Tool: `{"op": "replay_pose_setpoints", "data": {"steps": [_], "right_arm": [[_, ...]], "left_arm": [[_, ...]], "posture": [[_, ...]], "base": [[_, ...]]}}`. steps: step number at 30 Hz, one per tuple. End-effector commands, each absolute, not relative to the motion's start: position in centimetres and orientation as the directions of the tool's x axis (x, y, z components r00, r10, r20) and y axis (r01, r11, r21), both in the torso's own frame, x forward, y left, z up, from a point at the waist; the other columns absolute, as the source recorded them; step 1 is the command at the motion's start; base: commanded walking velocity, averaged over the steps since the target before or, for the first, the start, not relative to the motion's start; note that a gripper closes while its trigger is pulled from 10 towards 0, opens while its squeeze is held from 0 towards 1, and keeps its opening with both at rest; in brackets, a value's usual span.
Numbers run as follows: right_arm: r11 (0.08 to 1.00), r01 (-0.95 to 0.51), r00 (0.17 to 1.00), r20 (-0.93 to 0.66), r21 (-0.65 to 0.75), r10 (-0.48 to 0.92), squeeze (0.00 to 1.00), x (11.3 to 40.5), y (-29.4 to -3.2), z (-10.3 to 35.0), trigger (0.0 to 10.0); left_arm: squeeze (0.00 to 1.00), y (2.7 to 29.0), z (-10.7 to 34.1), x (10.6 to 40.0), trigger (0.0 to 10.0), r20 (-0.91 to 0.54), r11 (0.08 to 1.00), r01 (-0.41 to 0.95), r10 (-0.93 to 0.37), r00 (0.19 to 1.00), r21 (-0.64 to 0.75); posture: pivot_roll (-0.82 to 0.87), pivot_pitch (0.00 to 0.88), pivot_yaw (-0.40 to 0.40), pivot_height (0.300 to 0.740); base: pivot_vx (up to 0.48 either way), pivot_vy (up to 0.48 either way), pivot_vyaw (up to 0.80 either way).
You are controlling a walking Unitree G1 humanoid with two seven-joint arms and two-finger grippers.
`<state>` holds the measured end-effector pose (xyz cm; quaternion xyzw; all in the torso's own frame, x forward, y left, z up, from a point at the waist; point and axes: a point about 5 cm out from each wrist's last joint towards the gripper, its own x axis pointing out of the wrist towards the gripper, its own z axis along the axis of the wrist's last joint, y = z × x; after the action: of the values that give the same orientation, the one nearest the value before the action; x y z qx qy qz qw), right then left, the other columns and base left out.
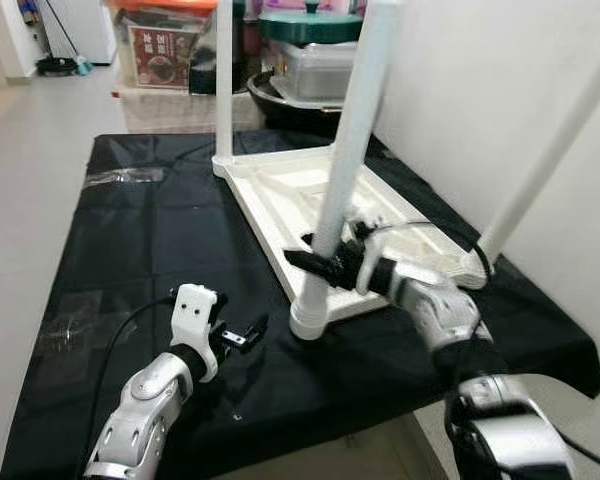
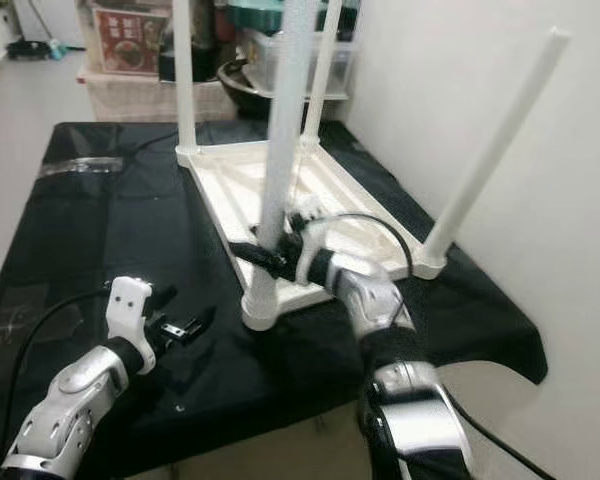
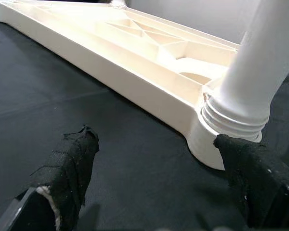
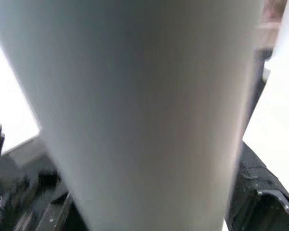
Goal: Building children table
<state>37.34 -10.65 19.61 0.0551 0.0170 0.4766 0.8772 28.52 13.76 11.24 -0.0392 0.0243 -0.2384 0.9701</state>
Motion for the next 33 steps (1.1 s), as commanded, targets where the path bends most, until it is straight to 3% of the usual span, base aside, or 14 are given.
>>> {"op": "replay_pose_setpoints", "data": {"steps": [1,2,4,7,11,20,22,24,25,26,30,31,32,33], "right_arm": [[0.526,-0.843,0.534,0.058,0.110,0.844,0.00,37.5,-10.3,20.0,5.7],[0.520,-0.847,0.529,0.079,0.113,0.845,0.00,37.4,-10.2,20.1,0.5],[0.514,-0.850,0.524,0.091,0.113,0.847,0.00,37.4,-10.2,20.1,0.5],[0.719,-0.686,0.723,-0.006,0.116,0.691,0.00,38.2,-11.2,18.4,0.0],[0.978,-0.165,0.963,-0.194,0.128,0.187,0.00,38.7,-13.9,15.4,0.0],[0.967,0.170,0.952,-0.287,0.192,-0.111,0.00,35.1,-13.0,13.9,0.0],[0.957,-0.074,0.976,-0.178,0.280,0.127,0.00,34.0,-9.4,16.1,10.0],[0.935,-0.211,0.962,-0.111,0.285,0.251,0.00,33.7,-8.1,17.2,10.0],[0.917,-0.294,0.950,-0.026,0.268,0.312,0.68,33.7,-7.8,18.5,10.0],[0.908,-0.334,0.940,0.022,0.254,0.339,1.00,33.8,-7.8,19.3,10.0],[0.867,-0.439,0.899,0.095,0.237,0.429,0.89,34.8,-9.3,20.8,10.0],[0.849,-0.480,0.877,0.125,0.222,0.463,0.22,35.0,-9.9,21.8,10.0],[0.824,-0.530,0.847,0.165,0.201,0.505,0.00,35.0,-10.5,22.8,10.0],[0.794,-0.584,0.810,0.199,0.171,0.552,0.00,34.8,-10.9,23.5,10.0]], "left_arm": [[0.00,13.8,10.9,28.3,10.0,-0.041,0.888,0.453,-0.457,0.889,-0.080],[0.00,13.7,10.9,28.2,10.0,-0.041,0.888,0.453,-0.457,0.888,-0.082],[0.00,13.7,10.9,28.1,10.0,-0.041,0.888,0.453,-0.457,0.888,-0.084],[0.00,13.7,10.7,27.8,10.0,-0.049,0.889,0.451,-0.456,0.889,-0.085],[0.00,14.0,10.6,27.8,10.0,-0.055,0.890,0.449,-0.454,0.889,-0.083],[0.00,13.5,10.6,28.2,10.0,-0.059,0.883,0.463,-0.468,0.882,-0.083],[0.00,13.2,10.6,28.3,10.0,-0.059,0.878,0.471,-0.476,0.877,-0.081],[0.00,13.2,10.5,28.3,10.0,-0.064,0.878,0.473,-0.478,0.876,-0.077],[0.00,13.3,10.5,28.4,10.0,-0.064,0.877,0.474,-0.479,0.875,-0.076],[0.00,13.4,10.6,28.4,10.0,-0.064,0.877,0.475,-0.479,0.875,-0.076],[0.00,13.6,10.7,28.7,10.0,-0.055,0.883,0.463,-0.467,0.882,-0.072],[0.00,13.7,10.8,28.7,10.0,-0.050,0.886,0.459,-0.463,0.885,-0.074],[0.00,13.8,10.9,28.6,10.0,-0.048,0.886,0.457,-0.461,0.886,-0.075],[0.00,13.8,10.8,28.6,10.0,-0.049,0.886,0.457,-0.461,0.886,-0.076]], "posture": [[0.13,0.000,-0.141,0.740],[0.13,0.000,-0.143,0.740],[0.13,0.000,-0.143,0.740],[0.13,0.000,-0.150,0.740],[0.12,0.000,-0.137,0.740],[0.08,0.000,-0.099,0.740],[0.08,0.000,-0.096,0.740],[0.08,0.000,-0.096,0.740],[0.07,0.000,-0.097,0.740],[0.07,0.000,-0.097,0.740],[0.09,0.000,-0.111,0.740],[0.09,0.000,-0.111,0.740],[0.09,0.000,-0.111,0.740],[0.08,0.000,-0.111,0.740]], "base": [[0.000,0.000,0.00],[0.000,0.000,0.00],[0.000,0.000,0.00],[0.000,0.000,0.00],[0.000,0.000,0.00],[0.000,0.000,0.00],[0.000,0.000,0.00],[0.000,0.000,0.00],[0.000,0.000,0.00],[0.000,0.000,0.00],[0.000,0.000,0.00],[0.000,0.000,0.00],[0.000,0.000,0.00],[0.000,0.000,0.00]]}}
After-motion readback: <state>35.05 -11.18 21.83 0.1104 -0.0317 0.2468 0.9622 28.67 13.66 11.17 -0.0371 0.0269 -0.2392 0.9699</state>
